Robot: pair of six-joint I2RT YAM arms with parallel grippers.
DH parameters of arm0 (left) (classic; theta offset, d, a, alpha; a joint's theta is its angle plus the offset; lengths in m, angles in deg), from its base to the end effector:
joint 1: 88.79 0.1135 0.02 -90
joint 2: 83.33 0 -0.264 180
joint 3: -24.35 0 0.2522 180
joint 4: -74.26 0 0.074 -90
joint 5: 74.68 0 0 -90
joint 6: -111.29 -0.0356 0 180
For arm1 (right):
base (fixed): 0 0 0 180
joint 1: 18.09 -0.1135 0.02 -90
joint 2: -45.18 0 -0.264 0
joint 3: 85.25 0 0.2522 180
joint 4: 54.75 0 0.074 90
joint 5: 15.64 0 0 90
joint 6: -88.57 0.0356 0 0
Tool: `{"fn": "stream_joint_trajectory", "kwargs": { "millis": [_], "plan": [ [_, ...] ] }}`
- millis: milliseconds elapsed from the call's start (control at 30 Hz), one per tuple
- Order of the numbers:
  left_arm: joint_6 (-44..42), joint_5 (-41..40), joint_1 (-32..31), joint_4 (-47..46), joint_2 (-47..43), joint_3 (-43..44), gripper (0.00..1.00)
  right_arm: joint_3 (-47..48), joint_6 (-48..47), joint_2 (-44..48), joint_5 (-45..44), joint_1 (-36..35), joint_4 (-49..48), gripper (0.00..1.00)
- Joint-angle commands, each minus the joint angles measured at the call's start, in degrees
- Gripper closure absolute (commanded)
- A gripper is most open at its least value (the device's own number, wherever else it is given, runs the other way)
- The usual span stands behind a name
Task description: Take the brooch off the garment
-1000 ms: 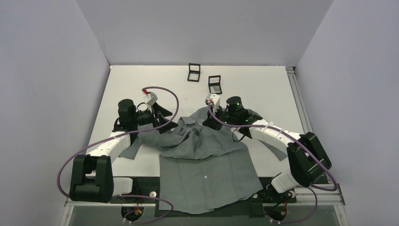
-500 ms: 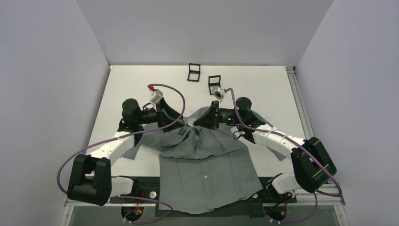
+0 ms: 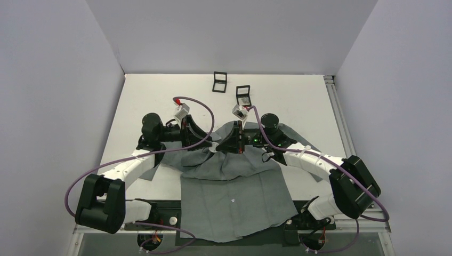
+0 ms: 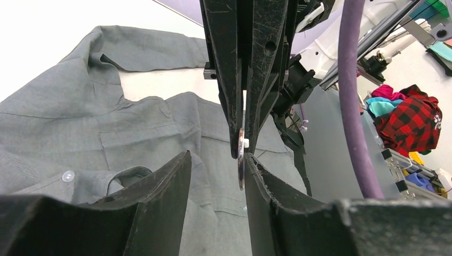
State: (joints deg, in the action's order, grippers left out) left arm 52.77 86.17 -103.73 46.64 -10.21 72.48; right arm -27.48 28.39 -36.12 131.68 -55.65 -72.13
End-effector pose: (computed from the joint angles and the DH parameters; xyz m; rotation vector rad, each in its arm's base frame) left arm 0.2401 -0.0989 0.2635 0.8510 1.5734 -1.5299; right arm 0.2227 0.2091 0.2638 -0.9706 1.6801 1.6598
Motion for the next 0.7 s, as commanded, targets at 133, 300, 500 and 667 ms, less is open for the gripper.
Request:
{"fn": "stream_joint_trajectory", "kwargs": {
  "millis": [133, 300, 500, 667],
  "plan": [
    [-4.9, 1.6, -0.9, 4.8, -0.1, 1.0, 0.74, 0.0, -1.7, 0.7, 0.6, -0.2, -1.7, 1.0],
    [-5.4, 1.9, -0.9, 6.4, -0.2, 1.2, 0.75, 0.2, -1.6, 0.5, 0.6, -0.1, -1.8, 1.0],
    [-6.8, 2.1, -0.9, 8.6, -0.2, 1.4, 0.82, 0.0, -1.2, 0.3, 0.5, -0.1, -2.5, 1.0],
    [-6.3, 2.8, -0.9, 9.0, -0.1, 1.5, 0.96, -0.1, -1.2, 0.2, 0.1, -0.1, -2.8, 1.0]
  ]
}}
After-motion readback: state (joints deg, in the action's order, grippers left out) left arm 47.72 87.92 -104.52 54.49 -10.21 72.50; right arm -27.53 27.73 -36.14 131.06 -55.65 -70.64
